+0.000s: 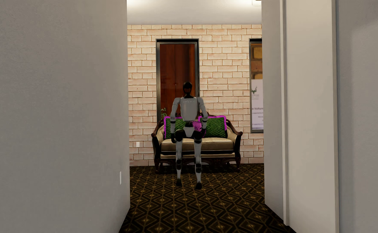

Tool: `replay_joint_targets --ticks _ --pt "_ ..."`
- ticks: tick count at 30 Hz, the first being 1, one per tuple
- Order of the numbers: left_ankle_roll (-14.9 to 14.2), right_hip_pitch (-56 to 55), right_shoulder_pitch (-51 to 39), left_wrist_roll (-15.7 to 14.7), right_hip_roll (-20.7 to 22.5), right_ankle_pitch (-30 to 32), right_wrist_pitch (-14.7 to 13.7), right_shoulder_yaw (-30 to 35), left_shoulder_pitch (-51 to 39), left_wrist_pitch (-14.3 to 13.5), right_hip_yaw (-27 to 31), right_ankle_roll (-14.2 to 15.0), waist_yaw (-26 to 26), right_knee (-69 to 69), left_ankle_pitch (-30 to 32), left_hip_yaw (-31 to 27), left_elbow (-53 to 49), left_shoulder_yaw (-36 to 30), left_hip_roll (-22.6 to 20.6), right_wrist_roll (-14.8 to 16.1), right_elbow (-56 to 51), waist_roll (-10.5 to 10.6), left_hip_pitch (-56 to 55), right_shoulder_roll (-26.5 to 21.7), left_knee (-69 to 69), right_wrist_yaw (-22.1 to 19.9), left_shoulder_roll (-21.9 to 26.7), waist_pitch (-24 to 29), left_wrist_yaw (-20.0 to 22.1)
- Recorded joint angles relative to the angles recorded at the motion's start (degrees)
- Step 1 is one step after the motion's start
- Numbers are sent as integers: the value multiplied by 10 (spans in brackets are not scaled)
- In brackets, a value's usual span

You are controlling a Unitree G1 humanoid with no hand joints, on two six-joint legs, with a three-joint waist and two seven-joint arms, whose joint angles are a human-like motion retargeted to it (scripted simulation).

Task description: Walk towards the fabric sofa

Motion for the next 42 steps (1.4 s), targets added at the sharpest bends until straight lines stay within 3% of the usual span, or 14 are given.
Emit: replay_joint_targets --ticks 3,5,7,9,13,21,24,25,26,28,32,36,39,42 --pt "0 125 -8 0 3 -37 0 -22 55 0 0 0 31 -20 -270 0 47 58 12 0 -61 15 20 -1 -127 0 -17 -9 0" --pt "0 165 4 0 -22 13 0 -24 83 0 0 0 69 6 -280 0 68 83 14 0 -57 8 1 5 -111 0 -25 -27 0" --pt "0 135 25 0 -66 203 0 -2 99 0 0 0 73 133 0 0 94 92 4 0 -23 -7 -41 9 -81 0 -35 -48 0" --pt "0 27 29 0 -94 330 0 46 68 0 0 0 48 364 55 0 121 36 -19 0 57 -33 -14 11 8 0 -26 -24 0" --pt "0 -212 79 0 -86 171 0 78 4 0 0 0 -29 491 -52 0 16 0 -43 0 172 -49 148 14 9 0 -7 -13 0" --pt "0 -328 138 0 -99 140 0 -36 -129 0 0 0 -114 -178 -229 0 -222 75 -36 0 362 -46 436 11 -58 0 -14 -23 0" --pt "0 -340 135 0 -116 92 0 -66 -118 0 0 0 -169 -30 -243 0 -233 60 12 0 355 -40 502 9 -35 0 -21 -56 0" --pt "0 -321 137 0 -109 186 0 -65 -110 0 0 0 -177 -38 -219 0 -225 48 38 0 349 -33 511 5 -12 0 -25 -72 0" --pt "0 -383 128 0 -96 261 0 -75 -102 0 0 0 -154 44 -167 0 -203 33 46 0 344 -25 506 11 26 0 -24 -83 0" --pt "0 -390 94 0 -73 249 0 -40 -74 0 0 0 -125 144 -66 0 -133 11 29 0 297 -13 494 4 124 0 -31 -66 0" --pt "0 -292 23 0 -57 196 0 -49 -80 0 0 0 -148 96 -120 0 -4 -68 36 0 139 -1 288 6 268 0 -18 -46 0" --pt "0 -210 0 0 -46 198 0 -49 -50 0 0 0 -98 29 -111 0 10 -20 7 0 14 -8 170 2 88 0 -11 -33 0" --pt "0 -179 8 0 -41 202 0 -39 -27 0 0 0 -53 -1 -205 0 -2 4 -19 0 -22 -7 171 0 -96 0 -11 -44 0" --pt "0 -142 5 0 -26 178 0 1 -19 0 0 0 -52 -19 -169 0 9 2 -14 0 6 4 210 -1 -143 0 -16 -48 0"
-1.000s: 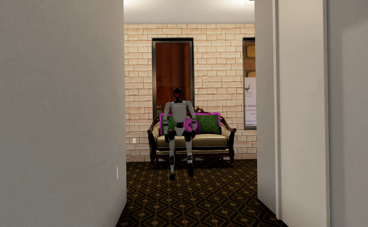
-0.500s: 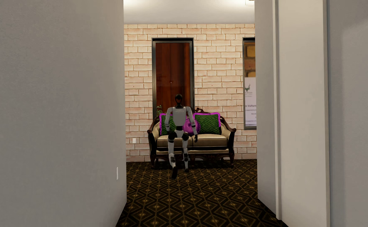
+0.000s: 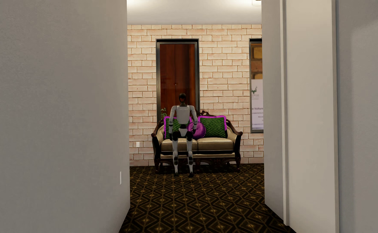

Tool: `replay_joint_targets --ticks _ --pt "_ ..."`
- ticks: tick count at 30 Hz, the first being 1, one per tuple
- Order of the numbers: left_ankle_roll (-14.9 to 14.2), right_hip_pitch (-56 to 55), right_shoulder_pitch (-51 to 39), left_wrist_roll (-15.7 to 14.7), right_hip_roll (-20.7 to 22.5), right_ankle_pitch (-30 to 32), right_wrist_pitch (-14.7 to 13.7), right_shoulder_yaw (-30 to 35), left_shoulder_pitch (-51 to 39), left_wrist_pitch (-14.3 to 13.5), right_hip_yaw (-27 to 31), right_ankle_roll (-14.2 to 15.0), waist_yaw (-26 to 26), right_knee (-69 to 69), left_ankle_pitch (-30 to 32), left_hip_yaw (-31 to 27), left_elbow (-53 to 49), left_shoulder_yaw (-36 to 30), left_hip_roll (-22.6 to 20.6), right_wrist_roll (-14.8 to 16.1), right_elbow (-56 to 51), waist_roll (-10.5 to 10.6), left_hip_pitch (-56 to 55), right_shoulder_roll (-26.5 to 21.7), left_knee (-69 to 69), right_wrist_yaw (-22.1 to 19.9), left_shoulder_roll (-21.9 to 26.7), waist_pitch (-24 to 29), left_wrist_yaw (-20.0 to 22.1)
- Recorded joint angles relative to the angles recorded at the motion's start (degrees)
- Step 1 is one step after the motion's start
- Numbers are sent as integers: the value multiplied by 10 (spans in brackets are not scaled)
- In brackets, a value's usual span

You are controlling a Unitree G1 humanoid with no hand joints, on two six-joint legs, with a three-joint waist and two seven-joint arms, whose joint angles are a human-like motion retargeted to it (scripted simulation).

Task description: Walk towards the fabric sofa

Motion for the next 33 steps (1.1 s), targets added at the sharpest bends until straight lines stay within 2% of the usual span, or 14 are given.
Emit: replay_joint_targets --ticks 3,7,8,9,10,11,15,26,33 --pt "0 52 15 0 3 -25 0 40 -15 0 0 0 -25 -29 -38 0 9 -47 4 0 61 -3 33 3 0 0 7 -6 0" --pt "0 99 53 0 -1 -46 0 95 -43 0 0 0 9 -48 -122 0 -20 -38 -5 0 179 -13 97 7 1 0 1 -1 0" --pt "0 109 56 0 -2 -49 0 112 -46 0 0 0 10 -33 -131 0 -34 -37 -6 0 204 -14 108 4 4 0 1 0 0" --pt "0 118 61 0 -4 -47 0 114 -48 0 0 0 10 -141 -127 0 -48 -36 -7 0 223 -14 116 3 15 0 -1 -1 0" --pt "0 128 64 0 -5 -50 0 112 -48 0 0 0 8 -145 -108 0 -59 -37 -9 0 238 -15 123 4 -48 0 -2 -3 0" --pt "0 134 68 0 -7 -56 0 107 -48 0 0 0 6 -150 -100 0 -67 -39 -11 0 248 -16 127 5 -55 0 -3 -6 0" --pt "0 146 59 0 -8 -72 0 93 -45 0 0 0 0 -158 -95 0 -68 -52 -11 0 245 -15 136 7 -70 0 -1 -9 0" --pt "0 154 29 0 -3 -88 0 112 -40 0 0 0 3 -166 -95 0 10 -41 -3 0 171 -15 137 14 -75 0 -1 -6 0" --pt "0 161 35 0 -3 -89 0 106 -35 0 0 0 3 -169 -101 0 11 -39 -4 0 195 -16 142 22 -75 0 -5 -6 0"
